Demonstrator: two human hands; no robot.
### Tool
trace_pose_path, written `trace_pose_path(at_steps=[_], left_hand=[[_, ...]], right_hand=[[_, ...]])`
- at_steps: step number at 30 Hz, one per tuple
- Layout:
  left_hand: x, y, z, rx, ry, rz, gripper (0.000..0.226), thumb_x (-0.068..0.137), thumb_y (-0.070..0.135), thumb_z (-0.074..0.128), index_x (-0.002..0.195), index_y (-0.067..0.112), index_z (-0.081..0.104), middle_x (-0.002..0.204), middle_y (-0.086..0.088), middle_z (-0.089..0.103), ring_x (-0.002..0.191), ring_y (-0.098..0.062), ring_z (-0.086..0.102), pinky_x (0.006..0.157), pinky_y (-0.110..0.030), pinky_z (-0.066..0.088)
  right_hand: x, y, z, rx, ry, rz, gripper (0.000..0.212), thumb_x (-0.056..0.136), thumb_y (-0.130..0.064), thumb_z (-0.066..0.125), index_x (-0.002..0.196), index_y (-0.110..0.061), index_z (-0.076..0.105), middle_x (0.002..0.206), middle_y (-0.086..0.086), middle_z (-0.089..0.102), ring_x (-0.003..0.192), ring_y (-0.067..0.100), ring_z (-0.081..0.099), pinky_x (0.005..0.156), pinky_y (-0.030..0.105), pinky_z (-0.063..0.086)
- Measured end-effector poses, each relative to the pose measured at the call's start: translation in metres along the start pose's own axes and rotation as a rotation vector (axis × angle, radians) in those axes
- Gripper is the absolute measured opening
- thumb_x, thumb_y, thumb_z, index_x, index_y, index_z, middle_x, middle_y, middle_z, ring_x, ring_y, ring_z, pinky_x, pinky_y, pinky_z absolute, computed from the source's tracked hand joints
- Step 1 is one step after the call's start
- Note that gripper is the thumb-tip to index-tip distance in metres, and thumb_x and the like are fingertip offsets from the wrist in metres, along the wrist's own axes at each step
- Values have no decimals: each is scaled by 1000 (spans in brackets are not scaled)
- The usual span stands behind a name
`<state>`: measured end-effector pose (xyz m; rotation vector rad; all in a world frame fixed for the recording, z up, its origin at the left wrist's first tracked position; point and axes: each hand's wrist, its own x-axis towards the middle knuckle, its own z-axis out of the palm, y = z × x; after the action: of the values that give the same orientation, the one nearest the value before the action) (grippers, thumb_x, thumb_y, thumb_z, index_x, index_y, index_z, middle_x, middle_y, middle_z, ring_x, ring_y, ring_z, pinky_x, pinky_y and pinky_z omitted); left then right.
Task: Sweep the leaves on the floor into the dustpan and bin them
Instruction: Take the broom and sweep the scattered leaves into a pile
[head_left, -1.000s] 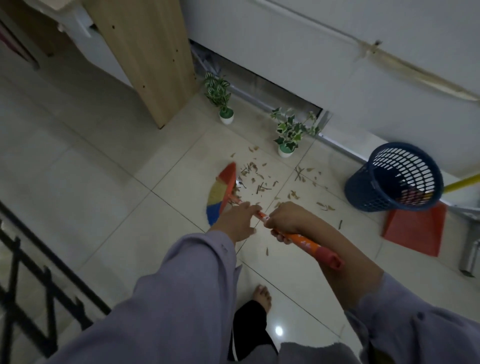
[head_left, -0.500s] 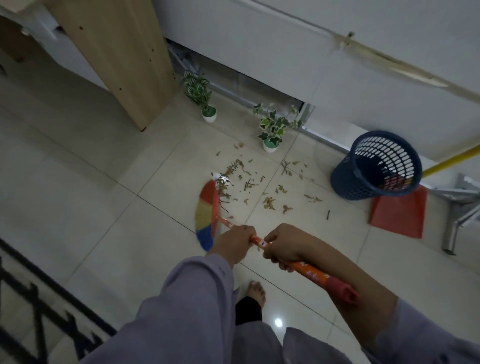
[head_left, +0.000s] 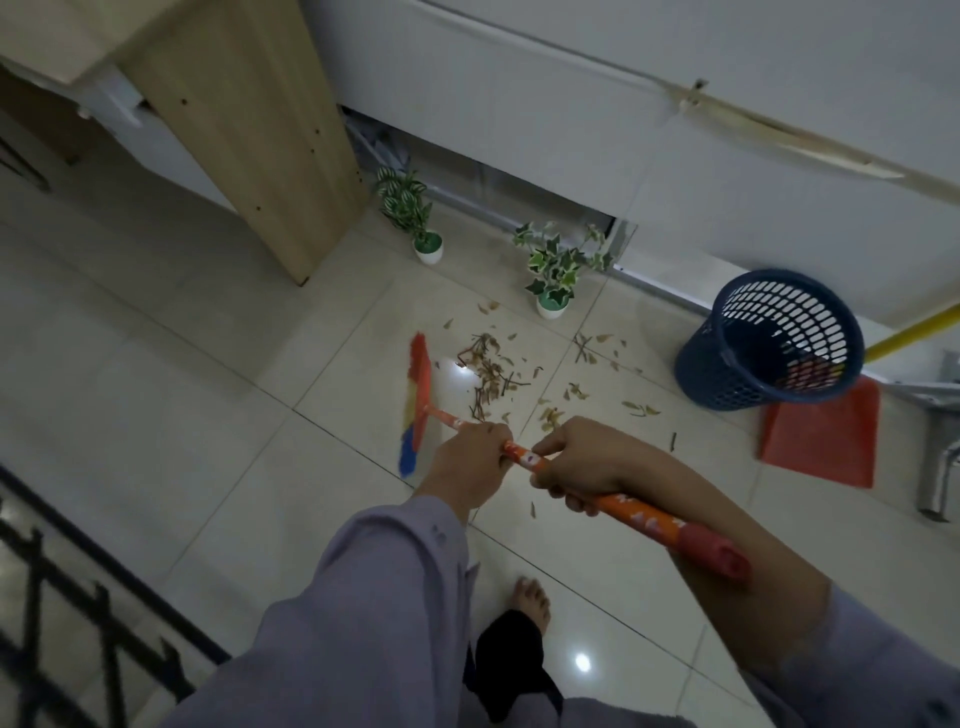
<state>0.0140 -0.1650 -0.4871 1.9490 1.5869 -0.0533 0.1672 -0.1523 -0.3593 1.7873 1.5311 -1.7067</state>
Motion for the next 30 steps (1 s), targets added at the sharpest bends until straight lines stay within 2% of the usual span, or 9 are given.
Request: trace_pose_path(at_steps=[5,10,14,18,24,27,30], left_hand=[[12,-32,9,-6,-41,17,15,95,25,48,105,18,57,111,0,60,103,-21,55,84,-39,50],[33,-18,11,-70,-108,141,19,95,22,48,113,18,54,121,0,58,109,-23,53,85,-44,49],[54,-16,-12,-40,-70,228,23,95,26,50,116,19,54,122,-1,58,110,-24,52,88,-40,48],[82,-41,-50,49,-54,244,27,96,27,49,122,21,53,130,0,55,120,-23,49,96,-40,45],[128,-79,-73,186,-236,119,47,96,21,50,141,21,37,152,0,35,134,-28,39,105,-44,41],[142,-79,-67,237,-341,142,52,97,24,50,145,21,32,154,-2,32,136,-29,36,105,-46,40],[147,-69,-59,258,-381,205,51,97,24,50,145,21,32,153,-3,33,137,-28,36,105,-46,41]], right_hand=[[40,-6,27,208,44,44,22,85,-6,60,104,3,68,63,10,60,36,12,53,37,18,44],[51,7,13,338,109,130,20,85,-4,60,100,6,68,62,13,57,32,14,49,34,16,39],[46,-6,-13,304,135,83,20,84,-4,58,100,4,69,63,13,60,33,12,53,36,17,42],[62,-35,-28,415,143,27,21,85,-7,60,103,0,70,63,10,59,38,12,51,37,17,43],[127,-67,-21,709,177,85,26,85,-2,59,108,7,66,60,12,55,32,12,46,34,15,38],[144,-59,-13,822,212,123,28,85,0,58,111,9,63,58,13,53,30,12,45,34,15,37],[143,-43,-9,940,225,178,30,87,-2,57,115,9,61,59,13,53,32,14,45,35,15,36]])
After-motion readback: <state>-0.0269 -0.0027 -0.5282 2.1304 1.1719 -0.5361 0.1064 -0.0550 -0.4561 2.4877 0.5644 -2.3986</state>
